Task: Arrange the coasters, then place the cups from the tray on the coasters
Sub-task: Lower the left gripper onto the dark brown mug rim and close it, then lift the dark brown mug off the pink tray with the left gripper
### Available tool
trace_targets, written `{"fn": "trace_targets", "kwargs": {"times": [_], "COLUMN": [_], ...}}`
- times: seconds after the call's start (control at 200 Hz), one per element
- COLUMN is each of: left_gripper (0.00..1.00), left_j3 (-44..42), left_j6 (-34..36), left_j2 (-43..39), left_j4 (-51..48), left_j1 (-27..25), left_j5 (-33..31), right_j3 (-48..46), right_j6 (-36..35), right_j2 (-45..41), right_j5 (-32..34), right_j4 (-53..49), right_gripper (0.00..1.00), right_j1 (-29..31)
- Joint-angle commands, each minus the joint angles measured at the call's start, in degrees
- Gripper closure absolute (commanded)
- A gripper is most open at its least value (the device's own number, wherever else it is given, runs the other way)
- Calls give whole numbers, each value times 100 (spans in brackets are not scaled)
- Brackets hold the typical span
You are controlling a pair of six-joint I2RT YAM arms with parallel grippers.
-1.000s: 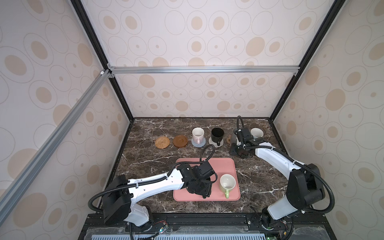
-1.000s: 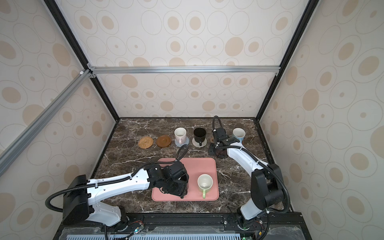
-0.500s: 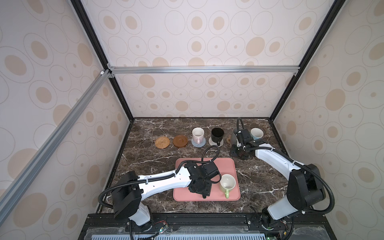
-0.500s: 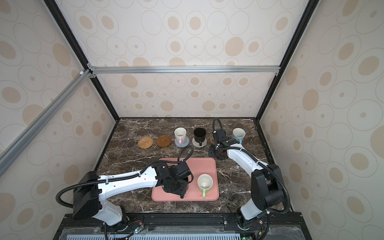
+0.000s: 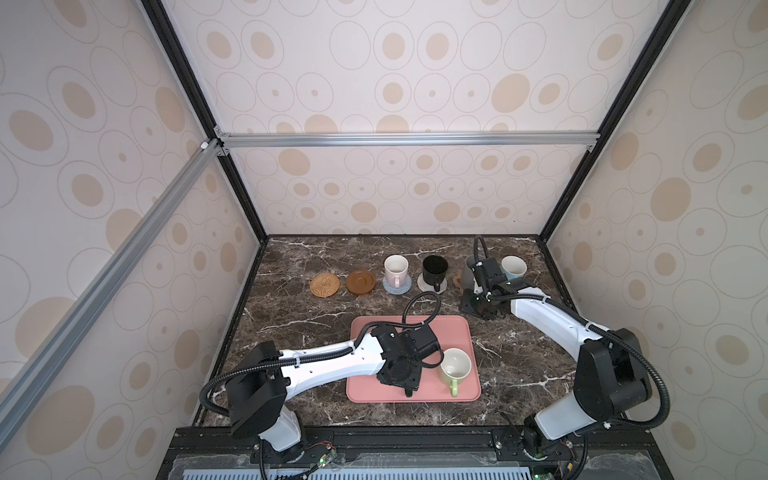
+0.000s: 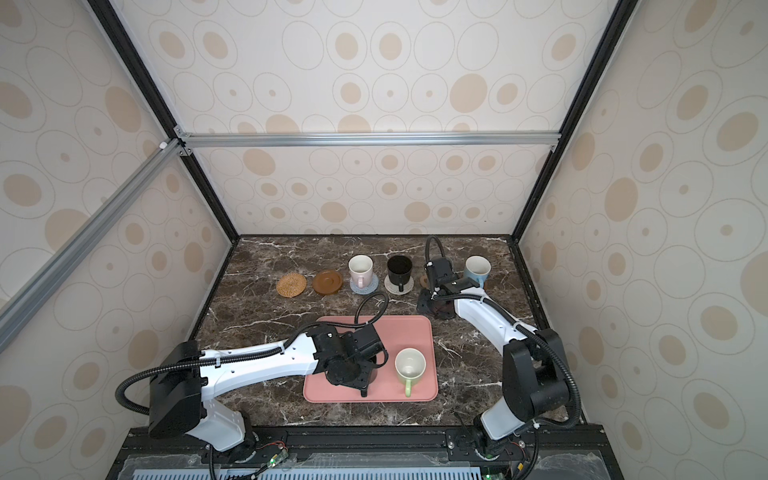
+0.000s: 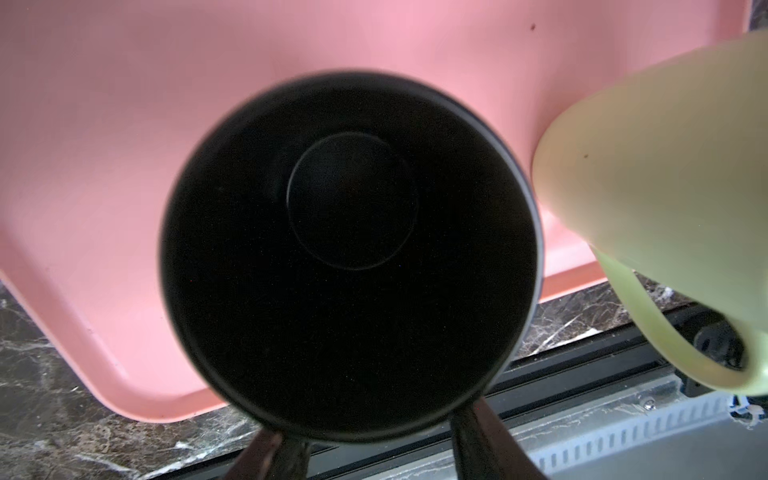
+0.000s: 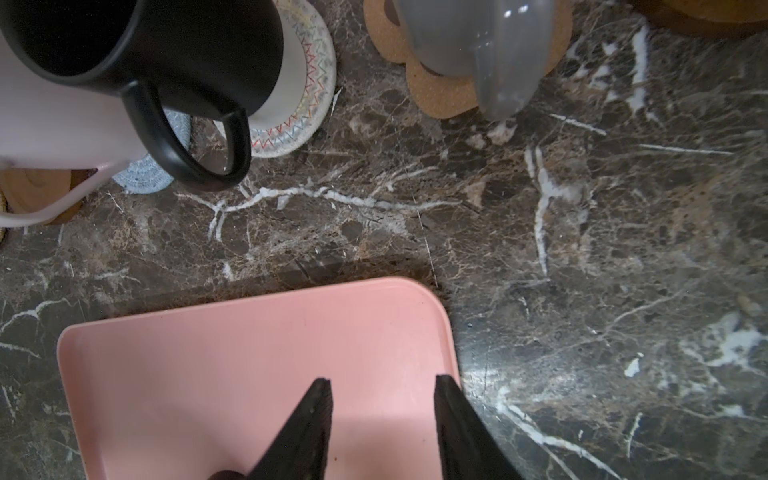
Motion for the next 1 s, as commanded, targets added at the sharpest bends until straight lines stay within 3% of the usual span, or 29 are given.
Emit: {"fn": "trace_targets", "kwargs": {"times": [0.0,0.375,0.996], "left_gripper": [48,56,58], "left_j3": [101,-353,-671], "left_j6": [-55,-177,-222], "left_j2": [132,-195,-156], "left_j4": [-186,-30,389], "left_j1": [-62,-65,-62], "left_j5": [-272,-313,-356], "right_j3": [-73,-88,-79], "right_j6": [63,119,192], "right_j2": [-145,-207,-248], "right_j5": [75,102,126], "right_j4": [-100,-139,-196], "right_gripper": [56,56,56], "right_j1": [-36,-29,-30]}}
